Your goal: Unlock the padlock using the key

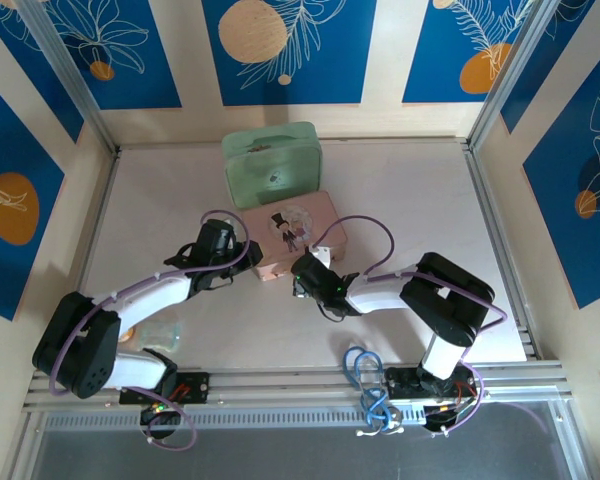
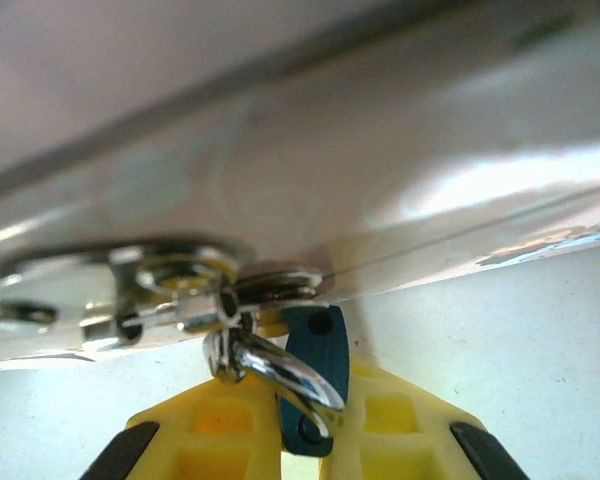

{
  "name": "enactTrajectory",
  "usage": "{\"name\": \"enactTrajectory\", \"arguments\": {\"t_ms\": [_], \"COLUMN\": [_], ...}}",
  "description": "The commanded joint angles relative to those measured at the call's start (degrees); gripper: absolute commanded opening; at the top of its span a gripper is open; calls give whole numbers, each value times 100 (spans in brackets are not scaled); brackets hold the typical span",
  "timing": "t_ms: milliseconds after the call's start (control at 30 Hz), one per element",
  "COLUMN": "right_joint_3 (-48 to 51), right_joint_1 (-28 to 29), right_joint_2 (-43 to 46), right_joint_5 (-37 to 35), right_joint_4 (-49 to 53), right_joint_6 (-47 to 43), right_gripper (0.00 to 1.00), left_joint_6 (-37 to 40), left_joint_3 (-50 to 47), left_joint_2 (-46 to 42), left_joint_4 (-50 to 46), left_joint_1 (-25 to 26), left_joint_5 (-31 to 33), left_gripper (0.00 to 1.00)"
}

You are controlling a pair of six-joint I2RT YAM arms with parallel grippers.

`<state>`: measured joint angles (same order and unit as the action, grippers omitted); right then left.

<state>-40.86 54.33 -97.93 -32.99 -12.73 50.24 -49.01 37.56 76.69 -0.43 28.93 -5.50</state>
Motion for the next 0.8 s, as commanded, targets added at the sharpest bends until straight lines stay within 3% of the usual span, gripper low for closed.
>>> {"name": "enactTrajectory", "arguments": {"t_ms": [0, 267, 533, 767], "right_joint_3": [-151, -1000, -975, -822], "right_joint_1": [63, 279, 375, 192], "right_joint_2": [31, -35, 422, 828], "right_joint_5": [-110, -719, -739, -932], "right_joint_4": [645, 2747, 2636, 2987], "right_joint_6": [6, 896, 1237, 2347], "right_gripper": [3, 0, 0, 0], "left_joint_6": [147, 127, 114, 155], "left_joint_3": [-79, -92, -99, -83], "left_joint_2": [164, 213, 329, 323], "left_joint_4": [-573, -459, -379, -402], "left_joint_1": [-71, -71, -71, -80], "left_joint_5": [154, 120, 53, 14], "left_gripper": [45, 45, 44, 40]}}
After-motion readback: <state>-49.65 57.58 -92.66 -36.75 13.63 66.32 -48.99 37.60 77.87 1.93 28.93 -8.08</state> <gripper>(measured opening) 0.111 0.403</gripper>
